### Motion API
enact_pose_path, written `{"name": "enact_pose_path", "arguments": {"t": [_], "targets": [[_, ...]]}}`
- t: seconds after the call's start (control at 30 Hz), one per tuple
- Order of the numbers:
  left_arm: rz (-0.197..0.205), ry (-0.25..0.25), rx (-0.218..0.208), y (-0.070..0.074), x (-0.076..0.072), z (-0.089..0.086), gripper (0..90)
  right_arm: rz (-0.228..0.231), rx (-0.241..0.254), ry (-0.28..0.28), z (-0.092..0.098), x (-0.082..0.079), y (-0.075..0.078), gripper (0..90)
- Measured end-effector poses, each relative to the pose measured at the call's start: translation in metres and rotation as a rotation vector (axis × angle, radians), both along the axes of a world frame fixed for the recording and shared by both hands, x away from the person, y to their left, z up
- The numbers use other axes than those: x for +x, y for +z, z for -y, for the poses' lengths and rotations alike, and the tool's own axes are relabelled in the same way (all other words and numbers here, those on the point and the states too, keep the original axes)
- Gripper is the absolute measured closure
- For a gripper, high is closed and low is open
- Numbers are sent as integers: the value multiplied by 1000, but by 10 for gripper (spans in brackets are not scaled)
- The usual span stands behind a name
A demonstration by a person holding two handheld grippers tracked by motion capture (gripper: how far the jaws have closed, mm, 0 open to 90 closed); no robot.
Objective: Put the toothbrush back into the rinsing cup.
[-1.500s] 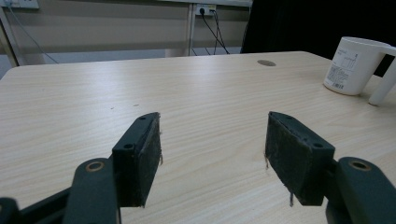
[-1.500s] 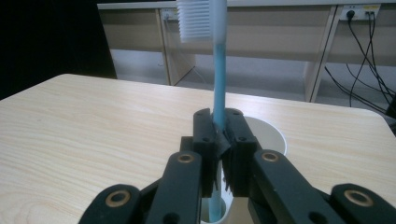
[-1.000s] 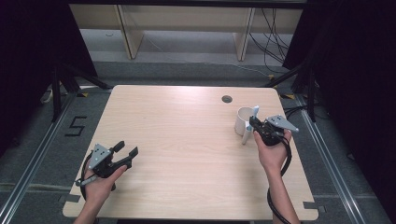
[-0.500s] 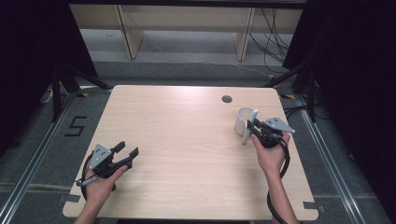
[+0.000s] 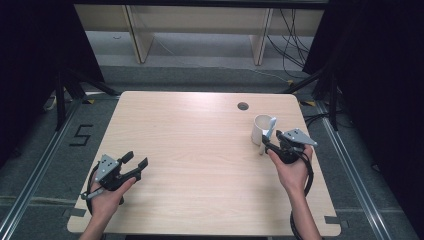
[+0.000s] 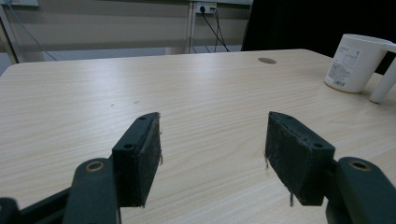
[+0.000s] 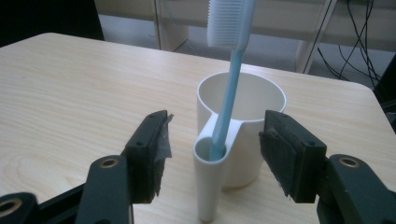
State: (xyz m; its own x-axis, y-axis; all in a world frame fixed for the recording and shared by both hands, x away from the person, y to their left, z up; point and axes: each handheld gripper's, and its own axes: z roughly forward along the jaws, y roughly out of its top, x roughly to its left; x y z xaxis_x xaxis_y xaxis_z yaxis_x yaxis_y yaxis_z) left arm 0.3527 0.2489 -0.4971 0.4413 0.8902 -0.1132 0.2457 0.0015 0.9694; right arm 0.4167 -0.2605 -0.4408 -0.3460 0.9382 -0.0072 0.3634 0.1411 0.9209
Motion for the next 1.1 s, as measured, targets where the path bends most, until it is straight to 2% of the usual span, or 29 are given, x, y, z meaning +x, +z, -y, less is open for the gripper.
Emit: {"name": "enact_pose_path", "arguments": {"t": [0.07, 0.1, 0.13, 0.17, 0.2, 0.23, 0.3, 0.37, 0.43, 0.47, 0.5, 0.53, 0.57, 0.63, 0.7, 0.73, 0.77, 0.8, 0.83, 0.87, 0.9, 0.93, 0.97, 1.0, 1.03, 1.1], "targets": [[1, 1, 1, 0, 0, 0, 354, -18, 9, 0, 0, -3, 1, 411], [1, 1, 0, 0, 0, 0, 354, -13, -8, 0, 1, -4, 2, 409], [1, 1, 0, 0, 0, 0, 354, -41, 5, 9, 0, -6, 3, 406], [1, 1, 0, 0, 0, 0, 354, -29, -15, 15, 2, -7, 3, 402], [-1, 2, -1, 0, 0, -1, 354, -53, 6, 2, 0, -9, 3, 399], [-1, 2, -1, 0, 0, -1, 353, -53, 6, 2, 0, -9, 3, 399], [0, 2, 0, 0, 0, -1, 354, -59, -29, 19, 1, -12, 4, 399], [-1, 3, 0, -1, 0, -1, 354, -102, -23, 17, 1, -16, 6, 399], [-4, 4, -1, -1, 0, -1, 353, -121, -29, 28, 1, -19, 6, 399], [-6, 4, -1, -1, 0, -1, 353, -141, -63, 41, 4, -21, 6, 399], [-6, 4, -1, -1, 0, -1, 353, -141, -63, 41, 4, -21, 6, 399], [-8, 6, 0, -2, 0, -2, 353, -185, -50, 44, 3, -25, 7, 395], [-8, 6, 0, -2, 0, -2, 353, -185, -50, 44, 3, -25, 7, 395], [-7, 7, 1, -2, 0, -3, 353, -254, -96, 69, 6, -29, 7, 398], [-10, 12, -1, -3, 0, -4, 353, -296, -94, 65, 6, -33, 6, 410], [-10, 12, -1, -3, 0, -4, 353, -296, -94, 65, 6, -33, 6, 410], [-12, 14, -2, -3, 0, -4, 353, -308, -114, 74, 8, -34, 6, 413], [-13, 14, -1, -3, 0, -5, 353, -358, -132, 118, 11, -36, 4, 413], [-14, 14, 1, -3, 0, -5, 353, -358, -132, 118, 11, -36, 4, 413], [-16, 17, 3, -4, 0, -5, 353, -409, -148, 93, 9, -41, 4, 415], [-16, 17, 3, -4, 0, -5, 353, -409, -148, 93, 9, -41, 4, 415], [-11, 14, 5, -5, 1, -6, 353, -437, -154, 90, 8, -44, 2, 414], [-11, 14, 5, -5, 1, -6, 353, -437, -154, 90, 8, -44, 2, 414], [-19, 19, 4, -6, 1, -6, 353, -453, -179, 116, 12, -44, -1, 410], [-19, 19, 4, -6, 1, -6, 353, -453, -179, 116, 12, -44, -1, 410], [-20, 19, 3, -7, 1, -6, 353, -489, -185, 115, 14, -48, -4, 404]]}}
